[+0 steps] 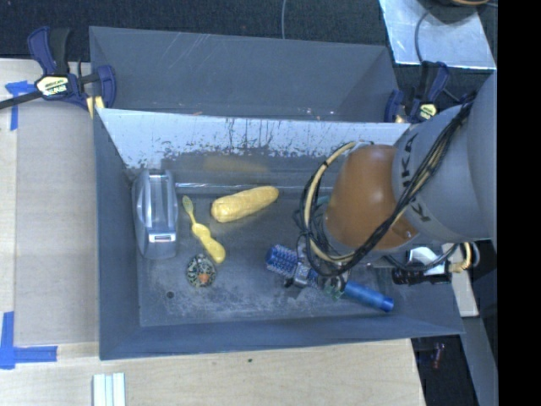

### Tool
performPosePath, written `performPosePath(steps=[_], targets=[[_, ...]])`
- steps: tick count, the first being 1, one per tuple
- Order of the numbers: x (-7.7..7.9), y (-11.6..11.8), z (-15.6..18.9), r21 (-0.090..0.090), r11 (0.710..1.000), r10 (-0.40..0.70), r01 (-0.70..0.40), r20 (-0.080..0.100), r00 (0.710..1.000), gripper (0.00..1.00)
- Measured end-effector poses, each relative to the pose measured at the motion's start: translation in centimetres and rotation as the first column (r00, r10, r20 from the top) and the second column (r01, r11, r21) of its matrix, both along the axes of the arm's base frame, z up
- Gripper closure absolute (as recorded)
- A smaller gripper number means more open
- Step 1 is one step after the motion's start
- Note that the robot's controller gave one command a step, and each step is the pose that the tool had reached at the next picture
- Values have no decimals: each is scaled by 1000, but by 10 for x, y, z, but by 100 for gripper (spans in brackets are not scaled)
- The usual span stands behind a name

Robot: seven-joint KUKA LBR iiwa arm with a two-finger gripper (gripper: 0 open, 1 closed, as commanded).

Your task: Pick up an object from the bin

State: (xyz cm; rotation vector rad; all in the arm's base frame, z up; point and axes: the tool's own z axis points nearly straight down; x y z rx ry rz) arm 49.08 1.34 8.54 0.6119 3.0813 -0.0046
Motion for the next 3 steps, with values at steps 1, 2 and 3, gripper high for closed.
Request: performPosePath(steps=[1,2,3], targets=[[2,0,53,0,1000,0,0,8,1000,100],[4,0,91,0,1000,0,0,15,1000,100],[4,0,106,0,1000,1,-1,14,1000,100]])
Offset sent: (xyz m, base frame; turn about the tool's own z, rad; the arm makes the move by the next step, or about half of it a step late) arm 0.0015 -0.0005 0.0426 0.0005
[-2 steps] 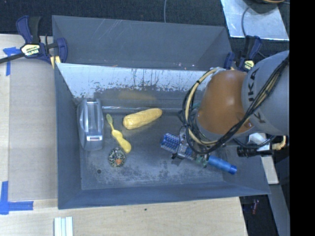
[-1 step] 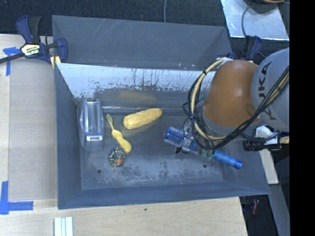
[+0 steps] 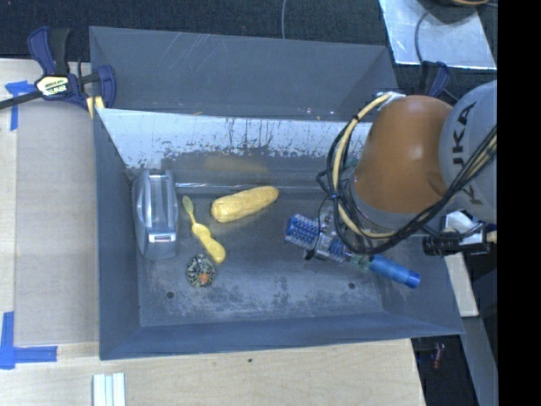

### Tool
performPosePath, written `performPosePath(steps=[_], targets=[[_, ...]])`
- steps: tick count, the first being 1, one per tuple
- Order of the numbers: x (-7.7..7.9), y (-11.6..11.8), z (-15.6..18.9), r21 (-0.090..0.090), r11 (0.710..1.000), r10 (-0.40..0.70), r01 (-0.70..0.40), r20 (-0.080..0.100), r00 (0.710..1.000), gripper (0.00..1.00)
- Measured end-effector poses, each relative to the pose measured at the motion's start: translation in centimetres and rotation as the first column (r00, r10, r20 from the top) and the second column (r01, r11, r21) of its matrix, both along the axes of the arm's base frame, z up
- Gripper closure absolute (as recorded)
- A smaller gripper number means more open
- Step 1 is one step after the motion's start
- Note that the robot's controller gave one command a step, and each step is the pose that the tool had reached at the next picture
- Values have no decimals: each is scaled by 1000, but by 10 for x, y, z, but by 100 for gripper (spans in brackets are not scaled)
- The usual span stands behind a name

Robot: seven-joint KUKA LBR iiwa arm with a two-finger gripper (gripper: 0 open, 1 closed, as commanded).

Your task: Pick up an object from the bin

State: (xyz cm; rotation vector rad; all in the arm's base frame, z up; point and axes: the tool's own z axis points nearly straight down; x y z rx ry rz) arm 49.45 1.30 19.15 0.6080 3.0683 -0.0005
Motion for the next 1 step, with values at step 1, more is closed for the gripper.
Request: performPosePath(steps=[1], targets=[[0,0,20,0,1000,2,-2,-1,1000,100]])
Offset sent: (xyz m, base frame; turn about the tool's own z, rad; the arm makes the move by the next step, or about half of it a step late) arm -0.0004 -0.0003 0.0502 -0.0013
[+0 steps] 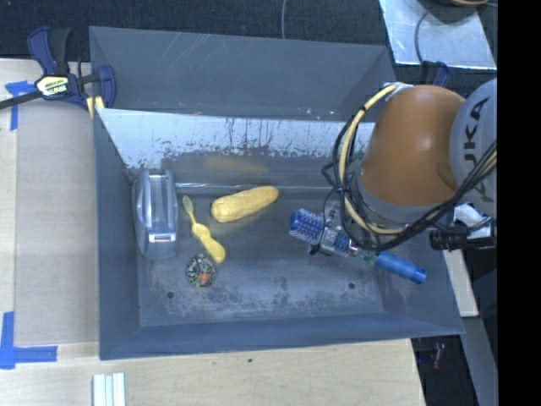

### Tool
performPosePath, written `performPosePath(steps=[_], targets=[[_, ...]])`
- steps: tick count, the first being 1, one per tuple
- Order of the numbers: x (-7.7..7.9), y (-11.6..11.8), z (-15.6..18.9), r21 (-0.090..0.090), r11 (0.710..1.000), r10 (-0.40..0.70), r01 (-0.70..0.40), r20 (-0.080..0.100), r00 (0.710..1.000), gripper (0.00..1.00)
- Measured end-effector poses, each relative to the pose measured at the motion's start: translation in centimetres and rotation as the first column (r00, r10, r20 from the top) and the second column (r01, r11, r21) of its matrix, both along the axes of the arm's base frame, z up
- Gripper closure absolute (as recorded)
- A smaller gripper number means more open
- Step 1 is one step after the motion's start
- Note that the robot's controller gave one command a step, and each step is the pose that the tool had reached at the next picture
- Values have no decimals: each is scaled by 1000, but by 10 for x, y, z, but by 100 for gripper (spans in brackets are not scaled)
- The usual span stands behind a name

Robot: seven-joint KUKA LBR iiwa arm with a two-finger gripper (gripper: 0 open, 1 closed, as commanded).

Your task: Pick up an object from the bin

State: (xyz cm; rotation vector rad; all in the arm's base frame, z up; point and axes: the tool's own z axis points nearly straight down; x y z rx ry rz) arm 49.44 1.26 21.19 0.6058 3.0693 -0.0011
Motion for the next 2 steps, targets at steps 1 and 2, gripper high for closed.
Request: performPosePath(steps=[1,2], targets=[[0,0,21,0,1000,2,-2,1,1000,100],[1,-1,37,-1,1000,3,-3,3,1000,100]])
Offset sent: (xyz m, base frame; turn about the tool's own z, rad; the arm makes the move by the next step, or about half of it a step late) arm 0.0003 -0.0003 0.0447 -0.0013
